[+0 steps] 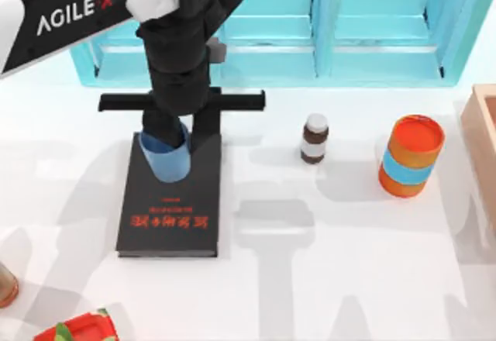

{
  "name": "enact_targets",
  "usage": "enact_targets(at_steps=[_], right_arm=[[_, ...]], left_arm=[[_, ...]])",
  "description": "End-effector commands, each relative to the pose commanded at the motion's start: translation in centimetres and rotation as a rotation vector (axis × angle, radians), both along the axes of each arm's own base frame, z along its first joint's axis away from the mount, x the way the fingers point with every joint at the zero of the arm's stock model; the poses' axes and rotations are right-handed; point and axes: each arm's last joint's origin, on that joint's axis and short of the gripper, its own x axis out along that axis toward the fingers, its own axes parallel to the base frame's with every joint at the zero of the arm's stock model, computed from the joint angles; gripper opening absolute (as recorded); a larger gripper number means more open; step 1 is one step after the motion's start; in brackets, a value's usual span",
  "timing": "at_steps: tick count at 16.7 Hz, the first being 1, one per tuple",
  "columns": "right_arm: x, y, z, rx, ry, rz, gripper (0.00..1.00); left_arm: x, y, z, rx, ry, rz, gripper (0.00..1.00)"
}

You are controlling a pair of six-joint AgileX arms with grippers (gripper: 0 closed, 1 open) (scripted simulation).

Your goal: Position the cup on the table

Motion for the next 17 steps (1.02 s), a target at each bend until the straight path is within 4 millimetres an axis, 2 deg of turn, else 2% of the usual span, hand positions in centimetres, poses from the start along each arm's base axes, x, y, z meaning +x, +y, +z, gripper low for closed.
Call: enact_targets(at_steps=[2, 4, 8, 10, 12, 14, 17], right_arm=[[0.0, 0.0, 0.0, 0.000, 0.000, 0.000, 1.00], [0.0, 0.0, 0.0, 0.000, 0.000, 0.000, 1.00], [0.0, 0.0, 0.0, 0.000, 0.000, 0.000, 1.00], [0.0, 0.0, 0.0, 0.000, 0.000, 0.000, 1.00], [0.0, 0.0, 0.0, 0.000, 0.000, 0.000, 1.00], [0.0, 0.0, 0.0, 0.000, 0.000, 0.000, 1.00], [0.0, 0.0, 0.0, 0.000, 0.000, 0.000, 1.00]], left_arm=[[0.1, 0.1, -0.2, 0.003, 0.004, 0.000, 0.00], [0.0, 1.7, 0.3, 0.007, -0.001, -0.003, 0.00], [-0.9, 8.4, 2.3, 0.023, -0.030, -0.010, 0.00], [-2.0, 12.3, 3.2, 0.034, -0.046, -0.002, 0.00], [-3.3, 15.3, 3.8, 0.046, -0.056, 0.001, 0.00], [-4.1, 16.5, 4.0, 0.054, -0.057, 0.002, 0.00], [-4.1, 16.6, 4.0, 0.054, -0.057, 0.002, 0.00]])
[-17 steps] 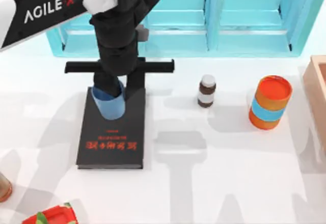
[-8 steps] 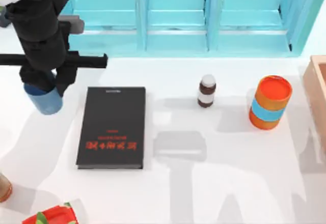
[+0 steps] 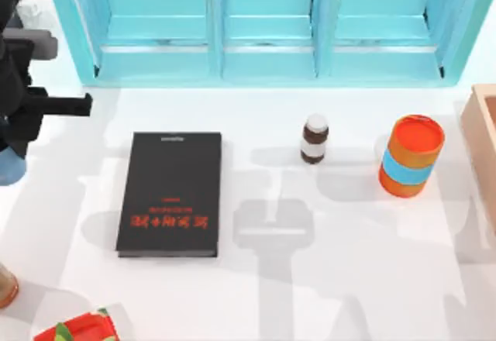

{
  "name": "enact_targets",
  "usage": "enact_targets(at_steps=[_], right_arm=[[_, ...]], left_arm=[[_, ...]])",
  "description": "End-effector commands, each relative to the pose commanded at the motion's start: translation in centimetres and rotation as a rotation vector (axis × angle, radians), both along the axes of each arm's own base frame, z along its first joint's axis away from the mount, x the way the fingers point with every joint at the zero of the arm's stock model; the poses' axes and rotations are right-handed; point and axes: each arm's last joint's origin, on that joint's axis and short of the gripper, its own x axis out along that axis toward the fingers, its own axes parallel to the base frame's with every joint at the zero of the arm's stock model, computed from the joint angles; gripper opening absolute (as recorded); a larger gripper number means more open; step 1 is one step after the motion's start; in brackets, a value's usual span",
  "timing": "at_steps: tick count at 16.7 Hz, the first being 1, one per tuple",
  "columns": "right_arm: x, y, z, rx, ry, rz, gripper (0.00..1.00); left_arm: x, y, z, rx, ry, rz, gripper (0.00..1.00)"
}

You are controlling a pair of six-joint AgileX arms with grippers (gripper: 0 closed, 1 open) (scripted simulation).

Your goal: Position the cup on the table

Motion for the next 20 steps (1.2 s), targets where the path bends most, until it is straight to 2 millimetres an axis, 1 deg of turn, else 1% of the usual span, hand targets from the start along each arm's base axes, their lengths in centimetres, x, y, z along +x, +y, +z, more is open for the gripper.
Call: enact_targets(at_steps=[2, 3, 5, 8, 10, 14, 20], right_arm=[[0.0, 0.0, 0.0, 0.000, 0.000, 0.000, 1.00], [0.0, 0.0, 0.0, 0.000, 0.000, 0.000, 1.00], [0.0, 0.0, 0.0, 0.000, 0.000, 0.000, 1.00], [0.0, 0.0, 0.0, 0.000, 0.000, 0.000, 1.00], [0.0, 0.0, 0.0, 0.000, 0.000, 0.000, 1.00], [0.0, 0.0, 0.0, 0.000, 0.000, 0.000, 1.00], [0.0, 0.0, 0.0, 0.000, 0.000, 0.000, 1.00]], left_arm=[[0.1, -0.1, -0.2, 0.002, 0.004, -0.005, 0.00], [0.1, -0.1, -0.6, 0.002, 0.006, -0.007, 0.00], [0.2, 0.2, -2.0, 0.002, 0.004, -0.005, 0.00], [0.4, 0.8, -4.9, 0.000, -0.009, -0.001, 0.00], [0.3, 1.1, -6.2, 0.000, -0.001, 0.000, 0.00], [0.2, 1.2, -6.4, 0.000, 0.000, 0.000, 0.00], [0.2, 1.2, -6.4, 0.000, 0.000, 0.000, 0.45]])
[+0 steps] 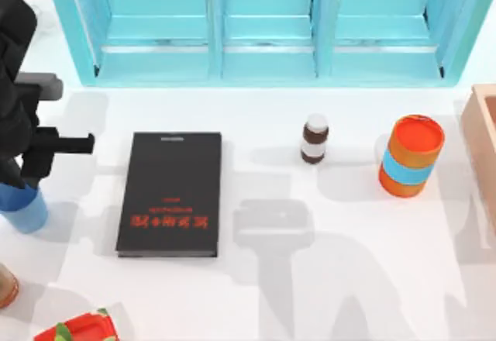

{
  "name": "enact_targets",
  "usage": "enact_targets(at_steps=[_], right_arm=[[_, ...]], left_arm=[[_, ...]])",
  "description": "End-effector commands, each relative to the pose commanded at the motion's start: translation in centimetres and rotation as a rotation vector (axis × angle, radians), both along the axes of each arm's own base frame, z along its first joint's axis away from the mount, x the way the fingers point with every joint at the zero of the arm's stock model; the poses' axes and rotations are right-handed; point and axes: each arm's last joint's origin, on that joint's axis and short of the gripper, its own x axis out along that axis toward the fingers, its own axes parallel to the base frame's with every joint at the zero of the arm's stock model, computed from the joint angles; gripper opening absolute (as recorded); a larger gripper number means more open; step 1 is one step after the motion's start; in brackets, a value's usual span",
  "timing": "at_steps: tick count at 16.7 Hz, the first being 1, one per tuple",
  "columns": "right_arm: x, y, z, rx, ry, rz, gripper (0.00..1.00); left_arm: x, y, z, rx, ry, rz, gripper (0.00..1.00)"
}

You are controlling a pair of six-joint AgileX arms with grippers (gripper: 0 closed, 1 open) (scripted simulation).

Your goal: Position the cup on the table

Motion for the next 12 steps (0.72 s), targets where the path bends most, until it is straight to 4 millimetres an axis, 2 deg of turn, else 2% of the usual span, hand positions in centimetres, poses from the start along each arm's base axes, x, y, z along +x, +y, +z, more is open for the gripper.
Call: enact_targets(at_steps=[7, 12], right_arm=[[0.00, 0.00, 0.00, 0.000, 0.000, 0.000, 1.00], [0.00, 0.00, 0.00, 0.000, 0.000, 0.000, 1.00]], left_arm=[[0.00, 0.00, 0.00, 0.000, 0.000, 0.000, 0.98], [0.00, 0.00, 0.00, 0.000, 0.000, 0.000, 1.00]])
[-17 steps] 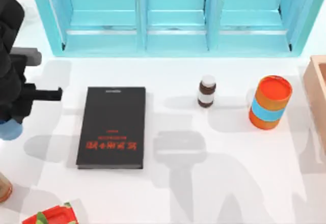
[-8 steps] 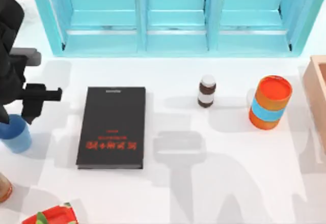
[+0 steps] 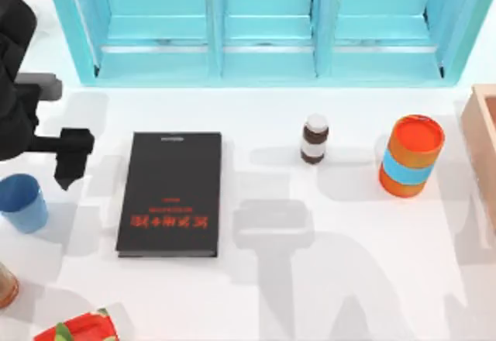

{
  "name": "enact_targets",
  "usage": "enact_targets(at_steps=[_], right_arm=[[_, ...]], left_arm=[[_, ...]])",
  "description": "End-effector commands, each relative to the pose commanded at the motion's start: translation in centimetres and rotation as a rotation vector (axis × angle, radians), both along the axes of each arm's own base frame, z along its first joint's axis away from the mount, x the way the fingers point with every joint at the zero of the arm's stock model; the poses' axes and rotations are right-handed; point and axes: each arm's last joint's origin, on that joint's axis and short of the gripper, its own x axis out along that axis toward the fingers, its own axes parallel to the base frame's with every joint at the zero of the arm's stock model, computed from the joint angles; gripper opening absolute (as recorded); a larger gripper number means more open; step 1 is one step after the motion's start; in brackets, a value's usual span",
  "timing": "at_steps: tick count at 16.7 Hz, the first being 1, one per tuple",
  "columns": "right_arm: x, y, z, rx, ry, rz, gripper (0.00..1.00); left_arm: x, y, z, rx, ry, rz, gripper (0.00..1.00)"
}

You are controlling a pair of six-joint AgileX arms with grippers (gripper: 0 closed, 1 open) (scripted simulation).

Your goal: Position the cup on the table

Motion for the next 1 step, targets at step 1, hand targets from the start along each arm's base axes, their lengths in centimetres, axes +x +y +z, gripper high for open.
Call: enact_targets(at_steps=[1], right_arm=[[0.00, 0.00, 0.00, 0.000, 0.000, 0.000, 1.00]], left_arm=[[0.00, 0.00, 0.00, 0.000, 0.000, 0.000, 1.00]])
